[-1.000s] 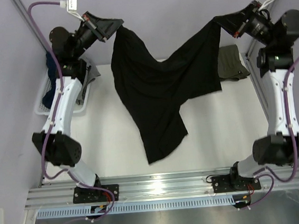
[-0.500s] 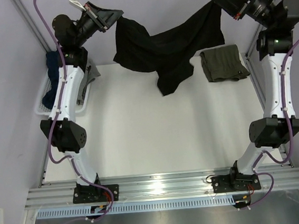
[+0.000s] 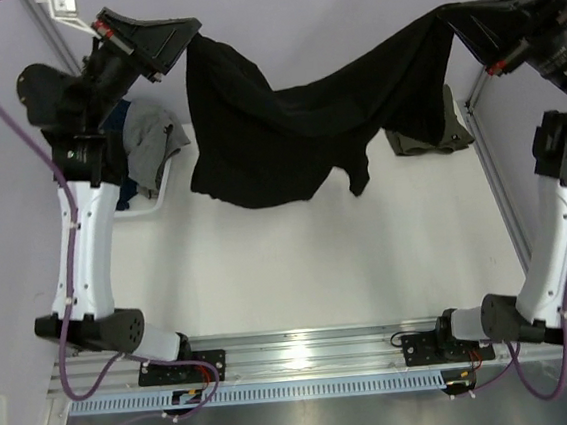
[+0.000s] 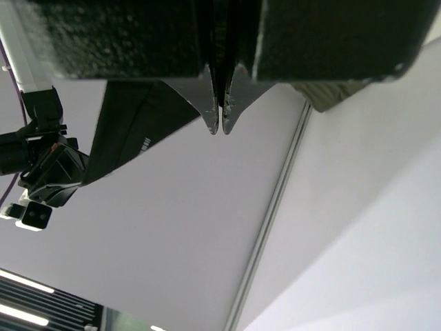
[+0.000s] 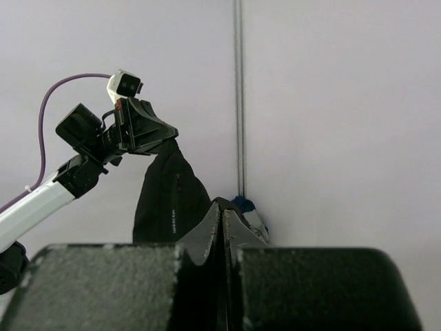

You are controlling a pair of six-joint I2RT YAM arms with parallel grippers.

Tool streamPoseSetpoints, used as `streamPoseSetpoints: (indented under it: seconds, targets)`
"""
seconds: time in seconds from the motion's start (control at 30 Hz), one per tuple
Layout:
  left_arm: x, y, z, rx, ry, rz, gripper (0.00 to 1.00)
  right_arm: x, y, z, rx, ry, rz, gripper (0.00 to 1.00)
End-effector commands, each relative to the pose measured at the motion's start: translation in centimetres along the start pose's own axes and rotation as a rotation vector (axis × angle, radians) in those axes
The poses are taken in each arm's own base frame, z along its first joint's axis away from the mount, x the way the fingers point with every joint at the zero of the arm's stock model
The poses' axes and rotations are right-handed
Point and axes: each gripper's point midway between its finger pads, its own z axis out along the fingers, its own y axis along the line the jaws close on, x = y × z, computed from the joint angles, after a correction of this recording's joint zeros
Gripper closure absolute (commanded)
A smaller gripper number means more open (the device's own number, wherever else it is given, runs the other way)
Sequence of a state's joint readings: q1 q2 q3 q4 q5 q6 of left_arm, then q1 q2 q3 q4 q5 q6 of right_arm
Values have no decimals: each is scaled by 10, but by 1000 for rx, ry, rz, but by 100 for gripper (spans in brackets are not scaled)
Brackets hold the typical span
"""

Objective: Fold and stack the shorts
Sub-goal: Flatten the shorts out

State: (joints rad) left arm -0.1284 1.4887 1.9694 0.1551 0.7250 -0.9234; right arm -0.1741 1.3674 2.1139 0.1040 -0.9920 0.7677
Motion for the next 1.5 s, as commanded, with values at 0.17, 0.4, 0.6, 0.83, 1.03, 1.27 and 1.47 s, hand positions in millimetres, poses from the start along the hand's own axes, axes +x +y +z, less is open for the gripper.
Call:
streamPoseSetpoints:
  seconds: [0.17, 0.4, 0.6, 0.83, 1.03, 1.27, 1.47]
  targets:
    - [-11, -37, -19, 32, -45, 55, 100, -13, 35, -10, -16, -10, -24, 100]
    - [19, 27, -2, -13, -3, -14, 100, 29, -26, -5, 44, 27, 75, 100]
    - [38, 88, 23, -33, 17, -72, 100, 82, -106, 8, 82, 65, 197, 100]
    - [21, 136, 65, -38, 1, -94, 100, 85, -167, 43, 63, 77, 224, 100]
    - [12, 162, 63, -13, -58, -115, 100, 71, -176, 50, -13, 28, 191, 100]
    - [49, 165, 36, 12, -49, -144, 100, 117, -178, 25, -36, 52, 277, 100]
    - [135, 170, -25, -82, 44, -227, 100, 173, -154, -19, 19, 96, 361, 100]
